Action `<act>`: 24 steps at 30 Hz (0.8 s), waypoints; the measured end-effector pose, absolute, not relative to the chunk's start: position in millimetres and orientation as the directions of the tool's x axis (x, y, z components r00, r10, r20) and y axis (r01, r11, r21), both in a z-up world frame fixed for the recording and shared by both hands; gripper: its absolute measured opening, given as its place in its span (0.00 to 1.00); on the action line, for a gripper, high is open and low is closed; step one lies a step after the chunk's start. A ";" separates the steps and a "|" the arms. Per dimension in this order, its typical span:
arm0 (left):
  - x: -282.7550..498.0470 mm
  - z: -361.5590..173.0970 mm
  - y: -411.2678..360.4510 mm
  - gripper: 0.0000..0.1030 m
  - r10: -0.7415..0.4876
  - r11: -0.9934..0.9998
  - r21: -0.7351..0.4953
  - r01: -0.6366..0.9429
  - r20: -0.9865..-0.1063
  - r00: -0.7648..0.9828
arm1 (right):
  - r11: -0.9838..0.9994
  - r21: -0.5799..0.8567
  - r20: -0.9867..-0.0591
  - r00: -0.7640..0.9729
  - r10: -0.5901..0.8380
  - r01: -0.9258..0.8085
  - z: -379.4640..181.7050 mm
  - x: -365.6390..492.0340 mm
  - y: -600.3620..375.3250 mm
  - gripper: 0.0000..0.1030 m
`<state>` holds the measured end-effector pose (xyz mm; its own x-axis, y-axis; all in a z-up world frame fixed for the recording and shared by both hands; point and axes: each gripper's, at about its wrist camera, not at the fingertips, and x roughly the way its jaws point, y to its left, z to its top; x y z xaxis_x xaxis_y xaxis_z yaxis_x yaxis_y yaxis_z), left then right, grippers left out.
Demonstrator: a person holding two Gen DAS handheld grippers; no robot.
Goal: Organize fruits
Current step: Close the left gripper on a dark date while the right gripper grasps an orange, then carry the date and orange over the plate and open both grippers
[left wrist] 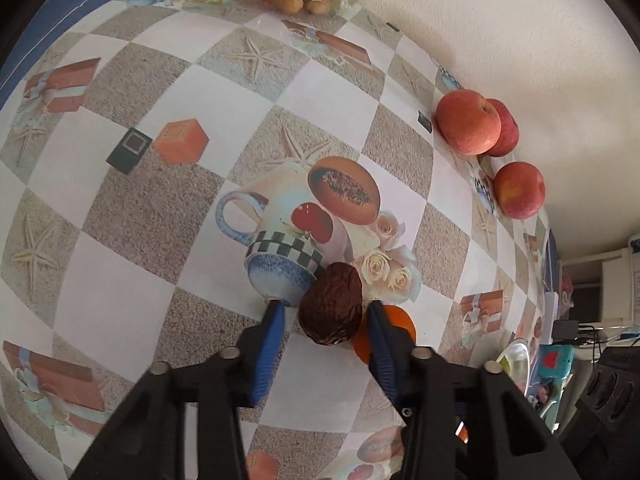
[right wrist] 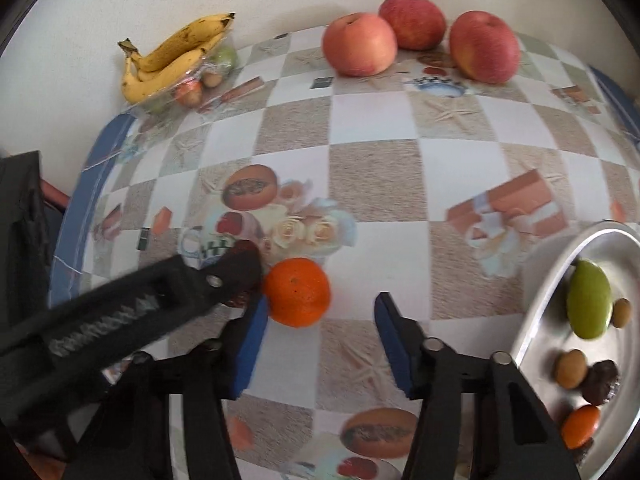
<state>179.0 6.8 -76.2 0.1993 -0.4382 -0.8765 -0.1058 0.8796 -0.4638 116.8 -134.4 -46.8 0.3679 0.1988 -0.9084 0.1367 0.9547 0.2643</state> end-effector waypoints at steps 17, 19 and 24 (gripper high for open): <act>146.4 -44.9 -15.7 0.33 -0.504 0.851 -0.522 -0.054 -0.842 0.192 | 0.941 0.303 -0.894 0.387 0.227 0.148 -29.2 85.7 -151.3 0.34; 135.7 -34.6 -29.9 0.33 -0.524 0.845 -0.535 -0.011 -0.831 0.189 | 0.942 0.291 -0.894 0.398 0.205 0.169 -21.0 72.2 -163.6 0.34; 112.4 -19.6 -67.5 0.33 -0.536 0.844 -0.528 0.095 -0.824 0.186 | 0.932 0.285 -0.886 0.434 0.165 0.226 1.2 36.4 -200.6 0.28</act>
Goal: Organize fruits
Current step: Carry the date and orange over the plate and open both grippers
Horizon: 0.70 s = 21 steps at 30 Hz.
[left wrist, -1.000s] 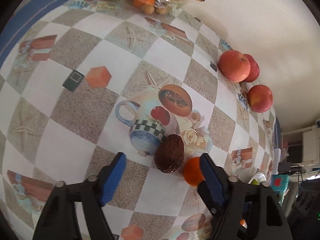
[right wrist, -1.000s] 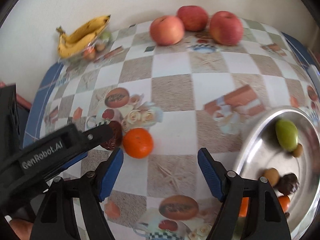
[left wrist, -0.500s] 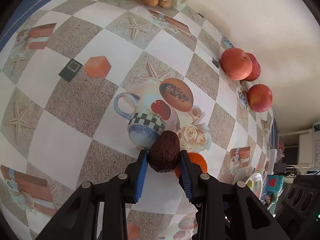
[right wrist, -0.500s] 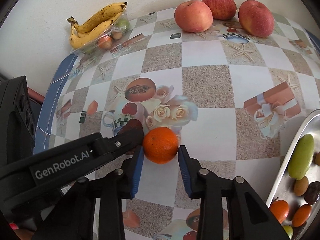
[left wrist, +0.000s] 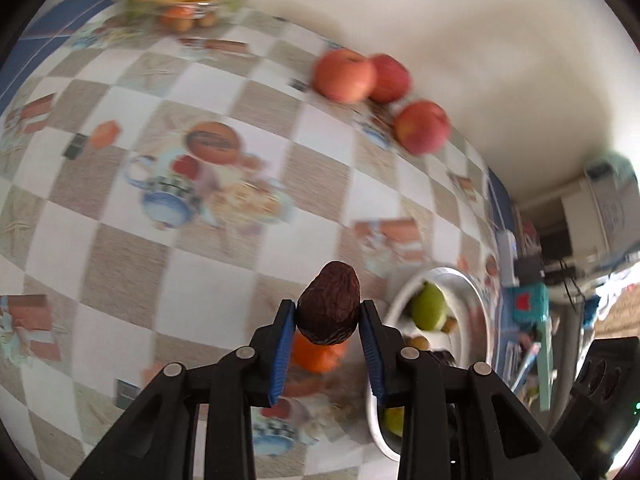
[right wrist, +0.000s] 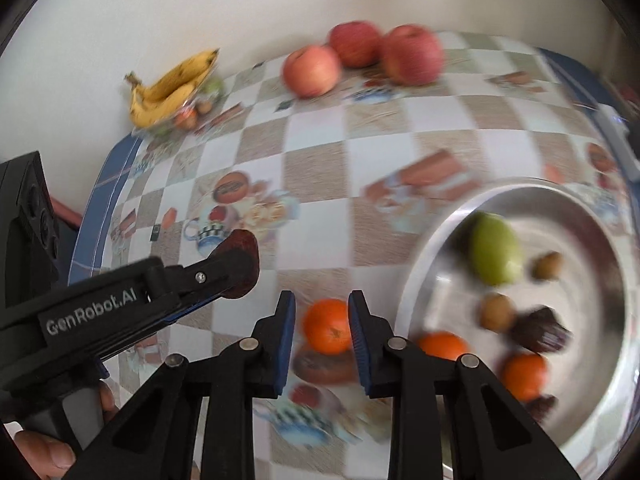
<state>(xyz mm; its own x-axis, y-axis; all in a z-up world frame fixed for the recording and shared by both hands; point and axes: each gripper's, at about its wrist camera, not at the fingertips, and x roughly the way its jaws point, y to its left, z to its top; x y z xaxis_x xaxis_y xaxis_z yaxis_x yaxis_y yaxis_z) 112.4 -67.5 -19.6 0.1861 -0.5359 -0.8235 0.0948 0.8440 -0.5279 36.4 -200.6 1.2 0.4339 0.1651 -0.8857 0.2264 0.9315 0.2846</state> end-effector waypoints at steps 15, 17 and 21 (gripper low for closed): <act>118.2 -44.1 16.5 0.33 -0.387 0.895 -0.422 -0.143 -0.896 0.219 | 0.955 0.243 -0.907 0.390 0.161 0.170 -21.9 55.1 -169.3 0.41; 121.1 -46.4 16.7 0.33 -0.389 0.894 -0.423 -0.146 -0.896 0.212 | 0.967 0.195 -0.922 0.369 0.122 0.167 -30.8 62.5 -163.3 0.42; 126.3 -49.8 11.6 0.33 -0.397 0.892 -0.428 -0.146 -0.896 0.199 | 0.974 0.152 -0.941 0.325 0.091 0.168 -47.7 70.8 -159.4 0.42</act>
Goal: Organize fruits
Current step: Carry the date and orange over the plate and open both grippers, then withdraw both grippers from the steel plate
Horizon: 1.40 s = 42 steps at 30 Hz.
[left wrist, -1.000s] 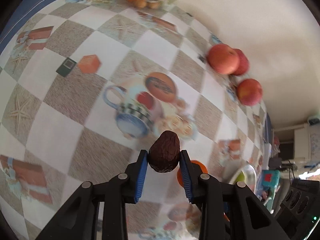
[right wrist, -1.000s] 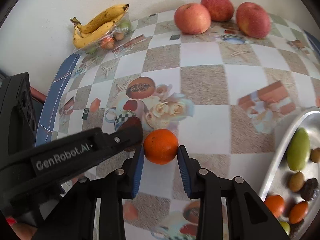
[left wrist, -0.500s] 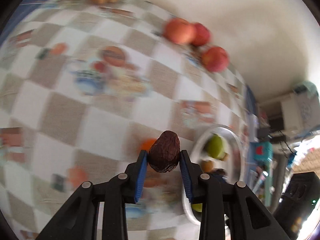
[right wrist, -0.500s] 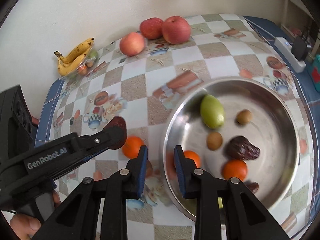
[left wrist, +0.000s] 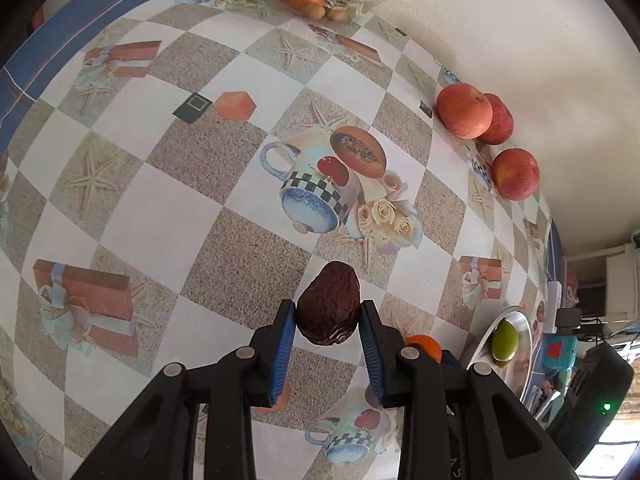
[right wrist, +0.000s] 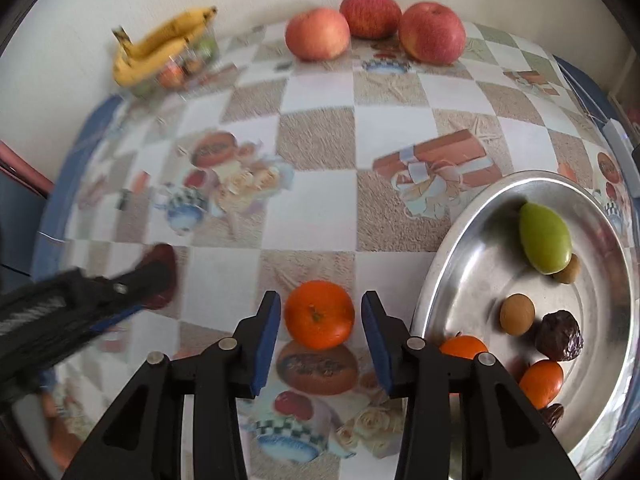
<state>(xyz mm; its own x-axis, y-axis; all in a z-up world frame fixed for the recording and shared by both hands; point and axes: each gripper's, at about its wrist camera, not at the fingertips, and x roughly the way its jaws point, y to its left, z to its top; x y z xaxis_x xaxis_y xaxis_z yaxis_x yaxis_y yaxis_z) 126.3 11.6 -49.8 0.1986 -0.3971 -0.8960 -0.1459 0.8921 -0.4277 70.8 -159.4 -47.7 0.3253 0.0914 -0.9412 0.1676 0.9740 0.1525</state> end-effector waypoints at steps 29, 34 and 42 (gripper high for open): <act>73.7 -34.6 -120.6 0.55 -0.545 0.827 -0.522 0.208 -0.836 0.070 | 0.888 0.180 -0.947 0.318 0.040 0.423 -15.1 -19.6 -258.5 0.39; 64.6 -26.8 -85.9 0.80 -0.346 0.932 -0.312 0.183 -0.916 0.202 | 0.910 0.141 -0.946 0.323 0.009 0.391 -11.9 -25.9 -244.9 0.45; 34.7 -13.3 -34.1 1.00 -0.157 0.978 -0.096 0.183 -0.922 0.353 | 0.937 0.075 -0.942 0.331 -0.045 0.340 -7.3 -39.7 -216.6 0.91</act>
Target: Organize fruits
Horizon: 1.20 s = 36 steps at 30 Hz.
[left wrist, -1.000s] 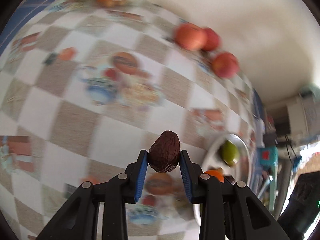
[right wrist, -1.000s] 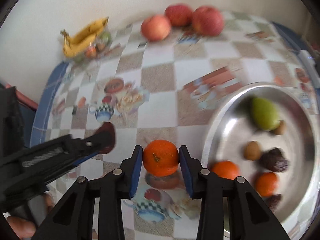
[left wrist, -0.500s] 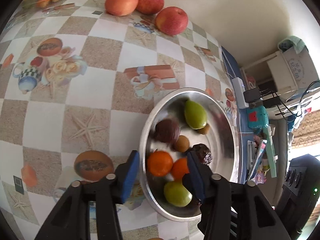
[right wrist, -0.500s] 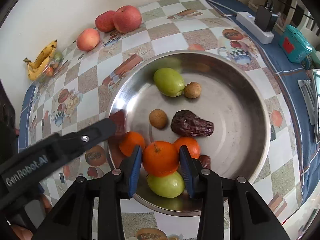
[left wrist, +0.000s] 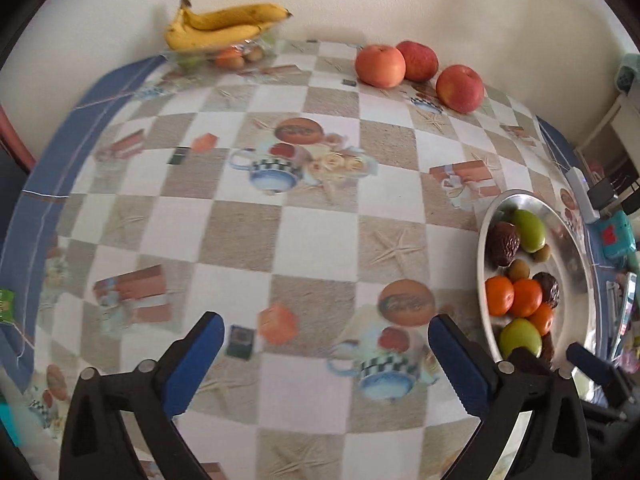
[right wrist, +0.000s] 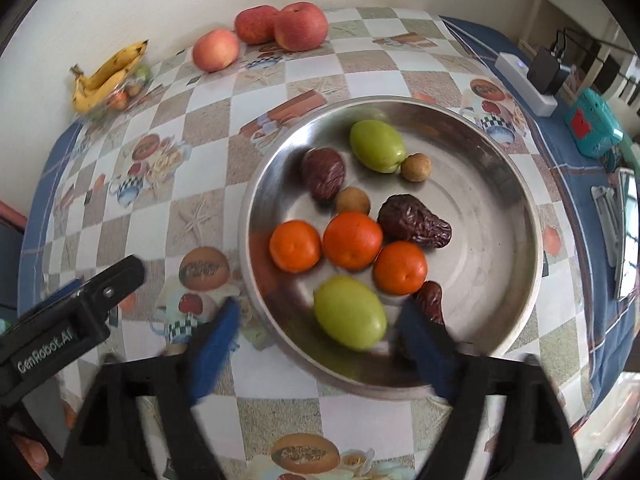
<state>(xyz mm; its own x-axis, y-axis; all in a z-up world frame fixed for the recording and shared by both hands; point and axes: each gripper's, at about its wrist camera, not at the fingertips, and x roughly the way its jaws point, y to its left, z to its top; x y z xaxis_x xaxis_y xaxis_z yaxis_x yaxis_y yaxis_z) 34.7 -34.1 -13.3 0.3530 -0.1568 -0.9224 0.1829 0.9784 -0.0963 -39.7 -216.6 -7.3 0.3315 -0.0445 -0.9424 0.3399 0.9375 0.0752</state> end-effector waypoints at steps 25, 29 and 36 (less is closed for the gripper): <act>21.7 -18.9 -22.8 1.00 0.027 0.984 0.076 0.159 -0.956 0.292 | 0.938 0.044 -0.924 0.371 -0.092 0.343 4.0 -49.8 -209.3 0.92; 22.6 -21.3 -21.4 1.00 0.017 0.988 0.058 0.146 -0.964 0.264 | 0.939 0.044 -0.924 0.371 -0.091 0.342 3.8 -49.8 -209.2 0.92; 23.0 -24.3 -19.0 1.00 -0.004 0.992 0.025 0.124 -0.974 0.227 | 0.939 0.048 -0.926 0.368 -0.087 0.342 3.2 -49.1 -211.2 0.92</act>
<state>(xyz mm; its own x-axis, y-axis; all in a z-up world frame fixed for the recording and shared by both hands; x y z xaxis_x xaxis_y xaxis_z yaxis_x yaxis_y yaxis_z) 23.0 -19.0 -24.3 0.2272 -0.0038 -0.9738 0.1241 0.9920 0.0251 -49.1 -211.2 3.2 0.3677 -0.0869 -0.9259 0.3420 0.9385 0.0477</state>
